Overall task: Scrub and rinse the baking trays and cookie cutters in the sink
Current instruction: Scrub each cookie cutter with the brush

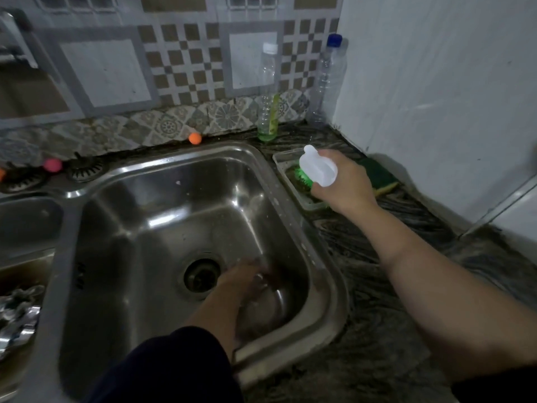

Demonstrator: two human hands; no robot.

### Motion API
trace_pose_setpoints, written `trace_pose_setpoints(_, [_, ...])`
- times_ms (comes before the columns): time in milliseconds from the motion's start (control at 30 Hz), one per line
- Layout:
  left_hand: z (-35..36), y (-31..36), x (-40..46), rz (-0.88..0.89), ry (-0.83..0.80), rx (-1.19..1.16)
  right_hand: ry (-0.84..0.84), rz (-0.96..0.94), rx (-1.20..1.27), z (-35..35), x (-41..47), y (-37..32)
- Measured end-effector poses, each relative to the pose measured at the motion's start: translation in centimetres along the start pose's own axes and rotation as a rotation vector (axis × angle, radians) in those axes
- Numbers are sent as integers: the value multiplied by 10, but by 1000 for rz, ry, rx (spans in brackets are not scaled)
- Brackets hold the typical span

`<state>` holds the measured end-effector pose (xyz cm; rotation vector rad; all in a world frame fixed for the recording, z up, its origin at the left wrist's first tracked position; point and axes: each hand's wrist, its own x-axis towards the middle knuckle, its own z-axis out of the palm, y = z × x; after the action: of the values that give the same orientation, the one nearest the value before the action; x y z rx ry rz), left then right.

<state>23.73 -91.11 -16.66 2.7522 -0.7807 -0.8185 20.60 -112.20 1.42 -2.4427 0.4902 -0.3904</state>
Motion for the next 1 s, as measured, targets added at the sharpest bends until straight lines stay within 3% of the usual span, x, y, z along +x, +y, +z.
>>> trace_pose_setpoints(133, [-12, -7, 2, 5, 41, -128, -144, 18, -146, -5, 10, -10])
trace_pose_setpoints(233, [-26, -13, -1, -5, 178, -282, -160, 37, -143, -8, 11, -18])
trace_pose_setpoints(400, [-60, -14, -18, -35, 483, -934, -51, -37, -2, -8, -6, -47])
trace_pose_setpoints(567, [-96, -35, -50, 2, 698, -975, -98, -166, 153, 33, -61, -77])
trace_pose_setpoints(733, [-102, -62, -86, 69, 663, -1010, -127, -249, 244, 86, -91, -113])
trace_pose_setpoints(900, [-98, -92, -105, -10, 670, -995, -150, -231, 316, 116, -99, -143])
trace_pose_setpoints(1000, [-104, -117, -119, -71, 747, -1247, -188, -248, 303, 121, -117, -143])
